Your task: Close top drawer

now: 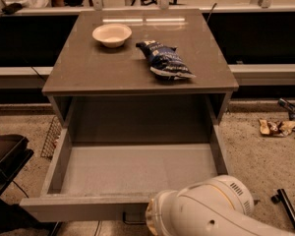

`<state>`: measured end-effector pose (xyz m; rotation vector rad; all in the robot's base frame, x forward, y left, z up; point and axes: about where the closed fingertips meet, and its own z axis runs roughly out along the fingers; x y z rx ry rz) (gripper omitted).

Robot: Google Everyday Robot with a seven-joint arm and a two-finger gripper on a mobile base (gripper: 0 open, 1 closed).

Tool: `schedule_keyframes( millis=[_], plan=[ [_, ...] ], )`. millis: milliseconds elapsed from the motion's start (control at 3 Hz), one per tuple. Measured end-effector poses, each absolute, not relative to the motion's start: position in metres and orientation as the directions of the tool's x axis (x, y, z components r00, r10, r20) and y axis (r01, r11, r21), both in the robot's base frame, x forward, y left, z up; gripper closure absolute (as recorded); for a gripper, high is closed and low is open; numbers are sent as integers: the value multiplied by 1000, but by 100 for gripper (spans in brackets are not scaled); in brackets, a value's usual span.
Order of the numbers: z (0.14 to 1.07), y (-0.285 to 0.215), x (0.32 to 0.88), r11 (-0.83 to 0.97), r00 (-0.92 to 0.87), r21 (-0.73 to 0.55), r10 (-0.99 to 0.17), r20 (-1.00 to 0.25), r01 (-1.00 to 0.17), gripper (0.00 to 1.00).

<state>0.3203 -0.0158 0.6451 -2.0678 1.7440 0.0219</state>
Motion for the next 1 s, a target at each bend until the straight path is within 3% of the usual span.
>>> schedule_keyframes(
  millis=[1000],
  plan=[
    [655, -19, 381, -159, 259, -368, -935, -241, -916, 100]
  ],
)
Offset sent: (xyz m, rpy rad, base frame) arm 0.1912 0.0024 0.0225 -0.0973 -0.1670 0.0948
